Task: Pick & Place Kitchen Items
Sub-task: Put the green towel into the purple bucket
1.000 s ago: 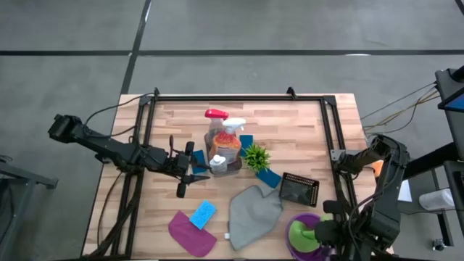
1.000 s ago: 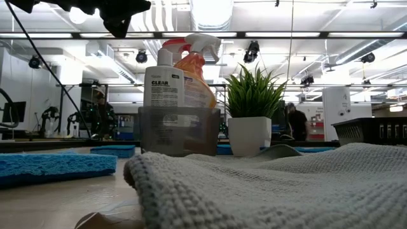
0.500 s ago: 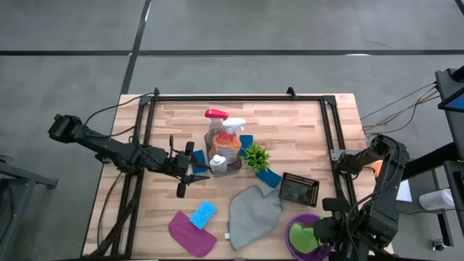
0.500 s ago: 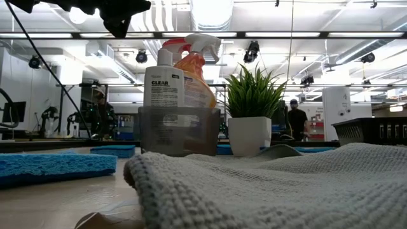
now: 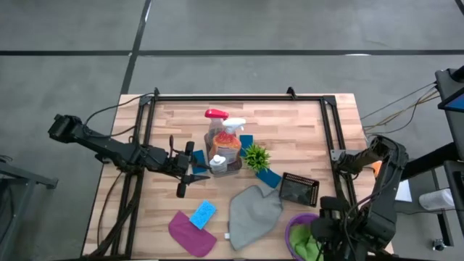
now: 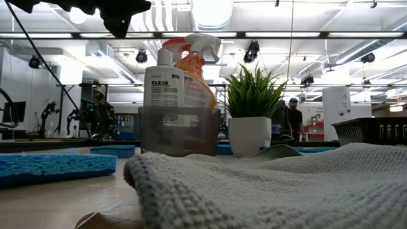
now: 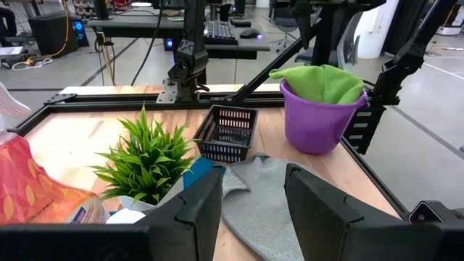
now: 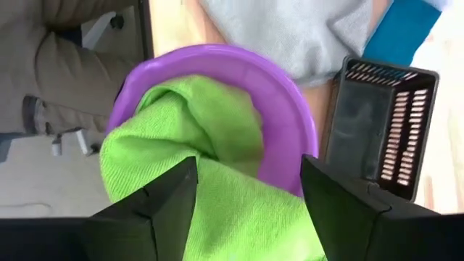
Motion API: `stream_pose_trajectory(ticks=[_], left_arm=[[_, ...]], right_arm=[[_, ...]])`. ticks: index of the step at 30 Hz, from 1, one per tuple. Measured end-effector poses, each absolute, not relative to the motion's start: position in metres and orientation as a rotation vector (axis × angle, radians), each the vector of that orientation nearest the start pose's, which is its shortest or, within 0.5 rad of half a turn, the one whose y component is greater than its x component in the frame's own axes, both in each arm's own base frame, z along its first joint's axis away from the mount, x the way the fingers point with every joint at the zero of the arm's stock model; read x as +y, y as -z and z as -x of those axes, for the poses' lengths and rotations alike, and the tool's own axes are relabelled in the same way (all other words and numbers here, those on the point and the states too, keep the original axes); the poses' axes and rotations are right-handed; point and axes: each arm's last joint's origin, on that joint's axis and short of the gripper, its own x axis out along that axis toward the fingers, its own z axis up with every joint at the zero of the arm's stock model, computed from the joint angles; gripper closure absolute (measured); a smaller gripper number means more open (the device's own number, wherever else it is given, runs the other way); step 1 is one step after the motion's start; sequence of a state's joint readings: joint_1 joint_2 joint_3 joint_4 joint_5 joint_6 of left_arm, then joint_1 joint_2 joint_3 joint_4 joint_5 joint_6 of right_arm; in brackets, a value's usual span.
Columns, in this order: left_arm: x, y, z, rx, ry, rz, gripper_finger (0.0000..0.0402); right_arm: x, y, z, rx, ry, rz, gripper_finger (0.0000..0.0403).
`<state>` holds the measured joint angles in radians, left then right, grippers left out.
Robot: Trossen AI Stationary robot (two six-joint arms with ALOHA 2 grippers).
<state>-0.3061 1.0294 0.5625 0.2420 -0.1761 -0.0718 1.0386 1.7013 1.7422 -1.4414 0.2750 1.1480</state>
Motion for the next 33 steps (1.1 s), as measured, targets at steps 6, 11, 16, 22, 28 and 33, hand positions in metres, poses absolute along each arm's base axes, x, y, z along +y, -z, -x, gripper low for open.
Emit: stream_pose_trajectory(ticks=[6,11,16,22,28,33], left_arm=[[-0.063,-0.251,-0.215,0.226,0.121,0.021,0.0246],[-0.062,-0.251,-0.215,0.233,0.121,0.019,0.0246],[-0.062,-0.251,-0.215,0.232,0.12,0.022,0.0246],[-0.062,-0.251,-0.215,0.232,0.12,0.022,0.0246],[-0.062,-0.251,-0.214,0.231,0.12,0.021,0.0246],[-0.062,-0.251,-0.215,0.232,0.12,0.019,0.0246]], right_arm=[[0.28,-0.318,-0.17,1.378,0.089,-0.105,0.0229],[0.291,-0.302,-0.171,1.536,0.081,-0.136,0.0298],[0.294,-0.299,-0.171,1.571,0.086,-0.151,0.0363],[0.298,-0.289,-0.171,1.643,0.084,-0.136,0.0381],[0.302,-0.279,-0.175,1.668,0.062,-0.076,0.0385],[0.304,-0.268,-0.182,1.675,0.045,-0.012,0.0385]])
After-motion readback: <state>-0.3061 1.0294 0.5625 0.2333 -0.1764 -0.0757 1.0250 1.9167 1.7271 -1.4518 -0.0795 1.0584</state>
